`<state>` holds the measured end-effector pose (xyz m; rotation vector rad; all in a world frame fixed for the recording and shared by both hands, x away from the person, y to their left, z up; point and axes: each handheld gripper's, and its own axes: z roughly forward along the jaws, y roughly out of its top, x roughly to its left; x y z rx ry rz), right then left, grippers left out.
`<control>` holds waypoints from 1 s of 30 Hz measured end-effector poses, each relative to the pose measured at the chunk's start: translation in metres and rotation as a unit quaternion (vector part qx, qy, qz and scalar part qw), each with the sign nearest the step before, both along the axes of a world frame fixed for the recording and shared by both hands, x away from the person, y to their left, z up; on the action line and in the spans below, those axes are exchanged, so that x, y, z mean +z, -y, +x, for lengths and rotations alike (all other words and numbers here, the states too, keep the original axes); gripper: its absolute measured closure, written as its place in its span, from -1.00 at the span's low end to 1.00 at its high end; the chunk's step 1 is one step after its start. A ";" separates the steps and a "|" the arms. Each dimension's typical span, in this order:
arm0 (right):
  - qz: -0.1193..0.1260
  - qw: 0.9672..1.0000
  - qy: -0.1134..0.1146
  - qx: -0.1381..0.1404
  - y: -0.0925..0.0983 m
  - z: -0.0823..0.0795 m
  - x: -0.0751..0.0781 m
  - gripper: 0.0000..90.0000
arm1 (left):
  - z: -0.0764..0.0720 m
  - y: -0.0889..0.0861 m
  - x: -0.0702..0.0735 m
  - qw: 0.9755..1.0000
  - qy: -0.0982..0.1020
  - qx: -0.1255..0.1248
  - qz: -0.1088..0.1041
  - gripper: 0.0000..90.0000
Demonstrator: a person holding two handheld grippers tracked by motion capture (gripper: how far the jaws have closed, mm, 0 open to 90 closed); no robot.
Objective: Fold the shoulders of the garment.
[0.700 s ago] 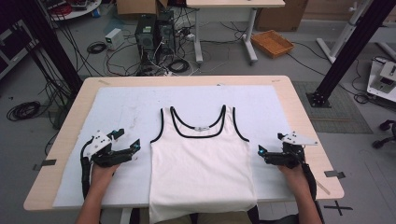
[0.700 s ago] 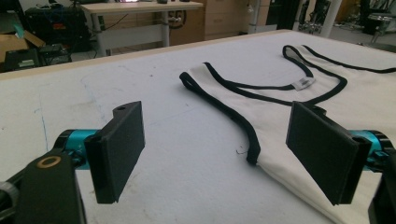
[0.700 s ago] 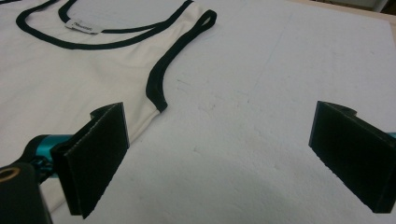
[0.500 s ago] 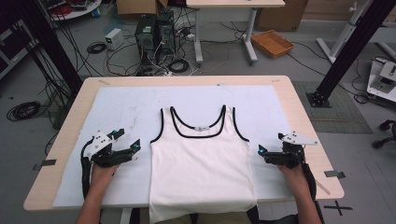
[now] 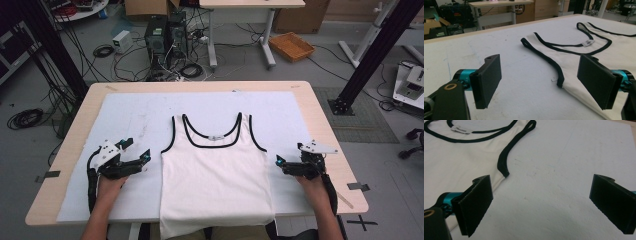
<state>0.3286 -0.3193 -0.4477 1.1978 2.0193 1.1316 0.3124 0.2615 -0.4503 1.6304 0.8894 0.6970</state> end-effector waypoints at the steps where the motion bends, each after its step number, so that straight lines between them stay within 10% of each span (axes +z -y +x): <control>1: 0.002 1.000 0.004 -0.003 -0.001 0.000 0.001 -0.91 | 0.000 0.002 0.000 1.000 0.001 0.004 0.009 -0.56; 7: 0.017 1.000 0.019 0.013 -0.014 0.013 0.020 -0.91 | 0.000 0.003 0.000 1.000 -0.002 0.011 0.012 -0.56; 15: -0.006 0.999 -0.046 0.023 -0.049 0.079 0.037 -0.90 | 0.001 0.001 0.000 1.000 -0.008 0.020 0.000 -0.56; 30: -0.046 0.991 -0.123 -0.001 -0.110 0.161 0.015 -0.59 | 0.002 0.000 0.000 0.999 -0.015 0.030 -0.007 -0.56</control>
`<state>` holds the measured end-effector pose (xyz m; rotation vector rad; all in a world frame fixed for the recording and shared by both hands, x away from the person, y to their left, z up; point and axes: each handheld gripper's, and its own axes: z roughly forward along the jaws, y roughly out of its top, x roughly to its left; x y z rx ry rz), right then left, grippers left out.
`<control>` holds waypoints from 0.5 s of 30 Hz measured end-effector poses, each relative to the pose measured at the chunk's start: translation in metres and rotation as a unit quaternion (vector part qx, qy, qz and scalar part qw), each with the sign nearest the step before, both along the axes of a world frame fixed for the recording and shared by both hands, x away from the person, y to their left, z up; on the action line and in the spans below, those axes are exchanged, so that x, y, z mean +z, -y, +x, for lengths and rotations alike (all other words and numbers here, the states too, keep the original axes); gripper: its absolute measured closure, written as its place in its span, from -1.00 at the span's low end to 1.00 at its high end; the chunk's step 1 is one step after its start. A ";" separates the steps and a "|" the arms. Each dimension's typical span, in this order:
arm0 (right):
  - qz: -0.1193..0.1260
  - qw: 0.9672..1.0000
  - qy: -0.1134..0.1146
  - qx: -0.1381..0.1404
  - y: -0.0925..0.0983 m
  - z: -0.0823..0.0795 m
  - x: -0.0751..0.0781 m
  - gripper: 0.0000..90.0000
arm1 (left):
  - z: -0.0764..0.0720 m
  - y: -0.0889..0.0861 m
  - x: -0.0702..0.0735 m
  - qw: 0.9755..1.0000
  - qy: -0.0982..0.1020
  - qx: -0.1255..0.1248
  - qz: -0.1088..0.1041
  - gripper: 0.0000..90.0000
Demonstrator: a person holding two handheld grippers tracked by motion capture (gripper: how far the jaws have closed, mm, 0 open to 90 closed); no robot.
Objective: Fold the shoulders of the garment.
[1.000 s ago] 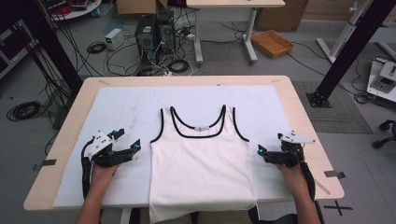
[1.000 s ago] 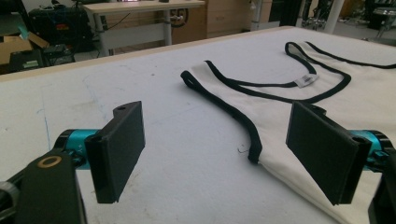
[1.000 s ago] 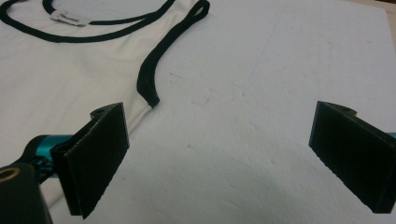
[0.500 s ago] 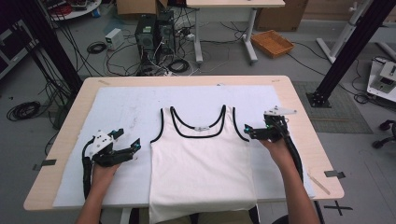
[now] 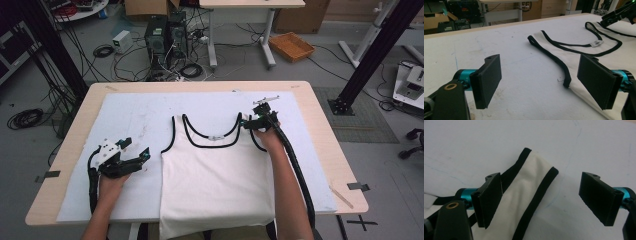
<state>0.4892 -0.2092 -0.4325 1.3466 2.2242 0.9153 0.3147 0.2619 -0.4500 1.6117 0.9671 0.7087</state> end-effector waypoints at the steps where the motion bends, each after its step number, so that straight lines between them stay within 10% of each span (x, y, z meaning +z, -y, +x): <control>1: -0.004 1.000 -0.008 -0.003 -0.003 0.003 -0.002 -0.58 | 0.000 0.000 0.000 1.000 -0.001 0.000 0.000 -0.56; 15: 0.021 0.999 -0.031 0.032 -0.013 0.004 -0.006 0.88 | 0.000 0.002 0.000 1.000 -0.001 0.003 0.006 -0.56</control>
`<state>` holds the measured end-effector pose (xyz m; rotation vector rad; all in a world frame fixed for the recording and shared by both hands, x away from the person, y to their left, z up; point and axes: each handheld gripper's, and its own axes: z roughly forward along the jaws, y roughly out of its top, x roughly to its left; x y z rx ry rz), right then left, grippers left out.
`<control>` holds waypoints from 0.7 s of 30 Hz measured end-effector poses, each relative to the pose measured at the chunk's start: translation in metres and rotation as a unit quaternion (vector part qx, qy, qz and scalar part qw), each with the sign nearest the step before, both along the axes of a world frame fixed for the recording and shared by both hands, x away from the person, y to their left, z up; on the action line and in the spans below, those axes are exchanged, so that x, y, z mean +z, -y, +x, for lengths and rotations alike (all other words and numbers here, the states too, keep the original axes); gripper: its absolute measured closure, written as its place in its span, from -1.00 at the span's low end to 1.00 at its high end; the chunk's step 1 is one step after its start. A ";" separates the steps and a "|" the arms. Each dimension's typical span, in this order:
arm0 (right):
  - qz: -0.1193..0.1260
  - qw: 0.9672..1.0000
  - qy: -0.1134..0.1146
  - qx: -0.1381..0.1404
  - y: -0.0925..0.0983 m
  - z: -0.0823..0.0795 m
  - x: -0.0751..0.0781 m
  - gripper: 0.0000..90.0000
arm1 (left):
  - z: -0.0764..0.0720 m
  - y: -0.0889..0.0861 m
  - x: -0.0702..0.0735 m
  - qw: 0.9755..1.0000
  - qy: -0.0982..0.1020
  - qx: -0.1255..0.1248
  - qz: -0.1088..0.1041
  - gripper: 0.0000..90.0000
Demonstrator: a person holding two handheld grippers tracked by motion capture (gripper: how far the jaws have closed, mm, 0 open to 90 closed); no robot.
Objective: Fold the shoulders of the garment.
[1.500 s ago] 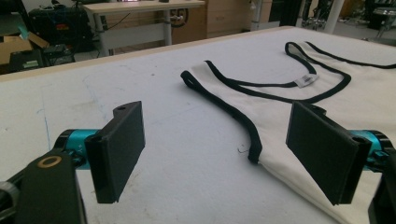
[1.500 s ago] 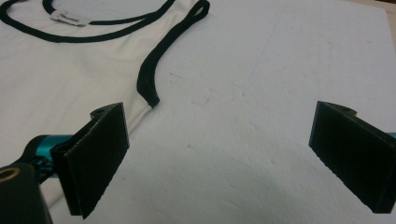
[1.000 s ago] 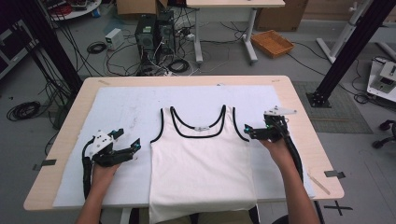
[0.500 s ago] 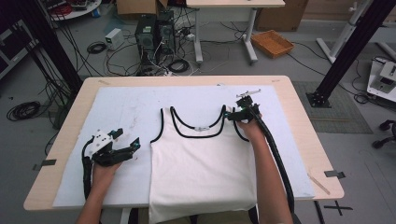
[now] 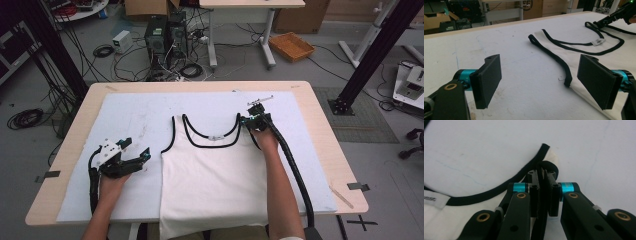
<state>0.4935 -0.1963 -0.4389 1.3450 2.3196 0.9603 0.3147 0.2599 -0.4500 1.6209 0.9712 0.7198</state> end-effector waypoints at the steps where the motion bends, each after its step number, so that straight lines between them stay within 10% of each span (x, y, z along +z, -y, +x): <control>1: 0.001 1.000 0.005 0.006 -0.001 -0.001 0.001 0.89 | 0.000 0.000 0.000 1.000 0.000 0.000 0.000 -0.56; 11: 0.033 0.994 0.084 0.054 0.008 -0.034 0.024 0.90 | 0.000 0.000 0.000 1.000 0.001 -0.001 0.002 -0.56; 21: 0.026 0.987 0.108 0.119 0.024 -0.088 0.018 0.89 | 0.000 0.000 0.000 1.000 -0.001 0.001 0.004 -0.56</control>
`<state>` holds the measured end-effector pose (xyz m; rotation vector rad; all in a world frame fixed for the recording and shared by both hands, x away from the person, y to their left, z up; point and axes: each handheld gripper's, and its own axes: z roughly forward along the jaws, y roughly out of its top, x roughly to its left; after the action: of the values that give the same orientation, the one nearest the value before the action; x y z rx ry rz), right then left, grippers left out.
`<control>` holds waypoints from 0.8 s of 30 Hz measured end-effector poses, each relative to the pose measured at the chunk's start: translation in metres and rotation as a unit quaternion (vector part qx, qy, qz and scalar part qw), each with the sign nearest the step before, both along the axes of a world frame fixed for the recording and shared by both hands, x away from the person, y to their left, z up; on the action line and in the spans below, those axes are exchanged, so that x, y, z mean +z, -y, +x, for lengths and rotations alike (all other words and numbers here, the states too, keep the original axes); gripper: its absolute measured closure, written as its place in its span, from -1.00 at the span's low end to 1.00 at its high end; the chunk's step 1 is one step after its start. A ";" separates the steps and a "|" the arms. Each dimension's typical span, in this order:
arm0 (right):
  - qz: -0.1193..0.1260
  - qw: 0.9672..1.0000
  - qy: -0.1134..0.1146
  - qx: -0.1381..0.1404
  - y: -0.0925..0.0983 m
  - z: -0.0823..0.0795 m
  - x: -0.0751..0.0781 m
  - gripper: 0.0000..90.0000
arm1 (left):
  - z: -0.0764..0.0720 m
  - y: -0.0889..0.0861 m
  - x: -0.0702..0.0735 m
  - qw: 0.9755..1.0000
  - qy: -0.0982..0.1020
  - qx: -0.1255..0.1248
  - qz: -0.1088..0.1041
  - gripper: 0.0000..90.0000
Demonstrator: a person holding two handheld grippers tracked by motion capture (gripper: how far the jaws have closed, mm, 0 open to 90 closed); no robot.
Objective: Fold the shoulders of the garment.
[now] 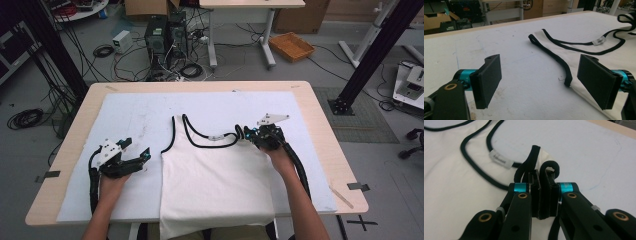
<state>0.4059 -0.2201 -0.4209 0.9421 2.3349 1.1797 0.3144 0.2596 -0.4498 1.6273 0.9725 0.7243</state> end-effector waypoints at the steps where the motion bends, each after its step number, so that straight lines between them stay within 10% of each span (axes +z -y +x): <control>1: 0.002 1.000 0.003 0.004 0.002 -0.005 -0.001 0.89 | 0.000 0.000 0.000 1.000 0.000 -0.001 0.000 -0.56; 4: 0.017 1.000 -0.004 0.020 0.009 -0.019 -0.003 0.85 | 0.000 0.001 0.000 1.000 0.001 -0.001 0.002 -0.56; 8: 0.040 0.999 -0.019 0.030 0.014 -0.033 -0.006 0.26 | 0.000 0.000 0.000 1.000 0.000 0.000 0.000 -0.56; 15: 0.112 0.994 0.017 0.013 0.013 -0.042 0.008 -0.08 | 0.000 0.000 0.000 1.000 -0.001 0.001 0.002 -0.56; 19: 0.052 0.997 -0.013 0.059 -0.008 -0.041 -0.004 0.05 | 0.000 0.000 0.000 1.000 -0.001 -0.001 0.001 -0.56; 24: -0.060 0.992 -0.041 0.102 -0.024 -0.043 -0.021 0.57 | 0.000 0.001 0.000 1.000 0.000 -0.001 0.001 -0.56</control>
<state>0.3625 -0.1960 -0.4421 0.7389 2.5859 1.0785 0.3144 0.2590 -0.4498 1.6308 0.9704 0.7242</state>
